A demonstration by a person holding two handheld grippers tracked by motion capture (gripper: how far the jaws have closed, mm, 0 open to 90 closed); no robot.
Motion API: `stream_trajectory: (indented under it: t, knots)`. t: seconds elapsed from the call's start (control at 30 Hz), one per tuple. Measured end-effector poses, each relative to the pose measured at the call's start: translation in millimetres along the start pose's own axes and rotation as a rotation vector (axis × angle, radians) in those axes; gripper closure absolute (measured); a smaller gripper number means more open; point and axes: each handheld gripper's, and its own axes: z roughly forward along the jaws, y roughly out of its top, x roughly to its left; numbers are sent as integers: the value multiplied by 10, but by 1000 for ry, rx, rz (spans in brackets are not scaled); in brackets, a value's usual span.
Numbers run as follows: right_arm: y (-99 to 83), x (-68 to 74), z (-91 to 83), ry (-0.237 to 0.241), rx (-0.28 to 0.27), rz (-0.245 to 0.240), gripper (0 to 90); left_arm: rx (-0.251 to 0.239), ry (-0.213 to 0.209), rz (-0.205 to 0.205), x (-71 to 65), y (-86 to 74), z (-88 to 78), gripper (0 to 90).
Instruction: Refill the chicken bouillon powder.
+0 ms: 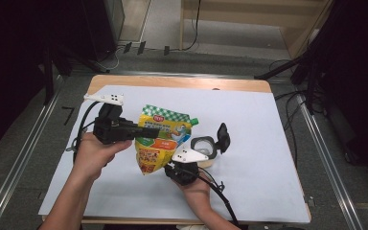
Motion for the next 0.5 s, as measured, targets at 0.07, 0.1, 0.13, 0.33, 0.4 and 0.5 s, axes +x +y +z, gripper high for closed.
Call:
stream_trajectory:
  t: [0.07,0.1,0.13,0.33,0.4,0.5]
  knots:
    - [6,6,-4,2,6,-21,777,3,31,8,-12,5,5,900]
    - [6,12,-7,1,4,-30,770,7,51,18,-20,8,6,900]
    - [8,21,-10,3,5,-36,766,11,76,27,-27,10,10,900]
    - [11,42,-13,9,27,-70,747,18,103,34,2,0,43,900]
    - [14,43,-19,13,28,-70,735,32,120,39,11,-4,85,884]
    - [23,49,-30,13,33,-75,729,47,122,47,18,-12,137,867]
